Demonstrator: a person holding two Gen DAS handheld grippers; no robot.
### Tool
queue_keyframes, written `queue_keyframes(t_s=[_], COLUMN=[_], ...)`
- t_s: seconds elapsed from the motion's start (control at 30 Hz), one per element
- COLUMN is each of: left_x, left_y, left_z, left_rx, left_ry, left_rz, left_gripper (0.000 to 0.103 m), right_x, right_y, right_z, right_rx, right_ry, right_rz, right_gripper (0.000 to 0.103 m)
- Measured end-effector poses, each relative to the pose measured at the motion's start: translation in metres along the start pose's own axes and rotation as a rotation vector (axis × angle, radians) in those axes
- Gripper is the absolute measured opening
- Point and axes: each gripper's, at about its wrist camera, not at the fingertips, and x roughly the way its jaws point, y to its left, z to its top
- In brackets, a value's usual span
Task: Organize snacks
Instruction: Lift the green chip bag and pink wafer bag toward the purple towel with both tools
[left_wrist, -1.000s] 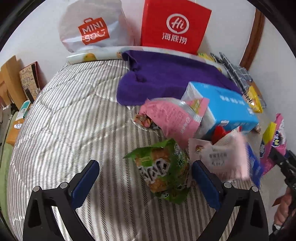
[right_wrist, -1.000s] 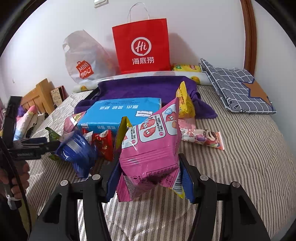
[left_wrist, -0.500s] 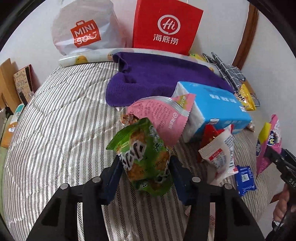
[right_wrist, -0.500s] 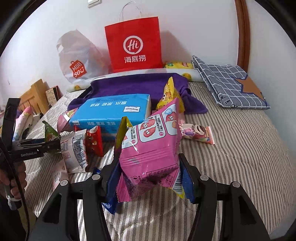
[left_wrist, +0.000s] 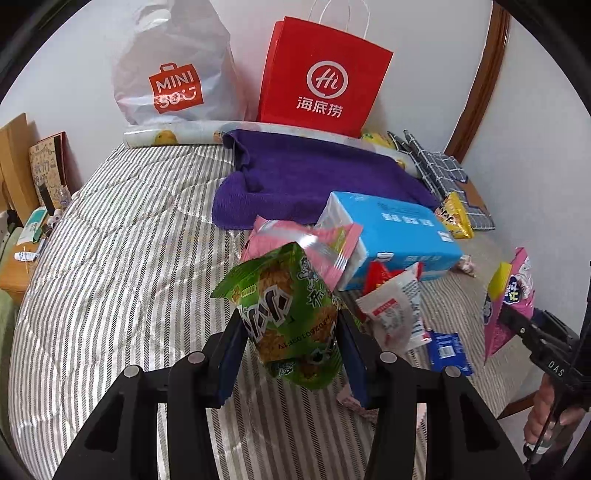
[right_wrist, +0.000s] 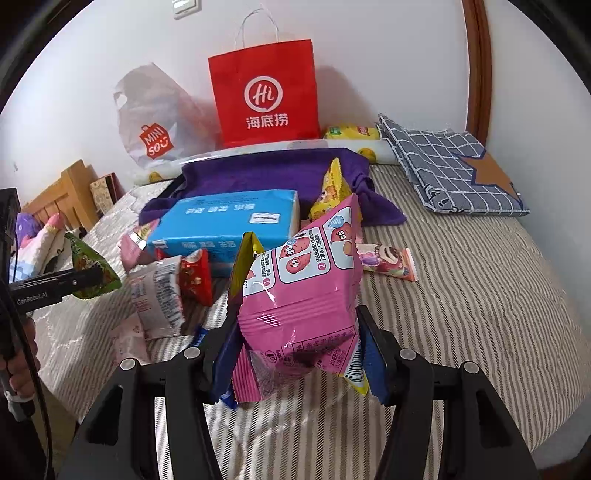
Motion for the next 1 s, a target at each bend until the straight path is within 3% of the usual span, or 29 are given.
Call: queue_keyframes(t_s=[0.6,1.0], left_x=[-0.022,-0.015], left_y=[-0.04,-0.051], left_z=[0.022,0.077], left_rx=[0.055,0.057], left_ry=[-0.06,-0.07], left_rz=[-0.037,-0.064], left_gripper=[0.046,0.046], right_x=[-0.024,-0.024], right_y=[0.011,0.012], right_z=[0.025,0.093], right_rx=[-0.022,-0.038], right_ry=[-0.06,-0.124], right_rz=[-0.032,-0.022], right_gripper=[0.058,0.058])
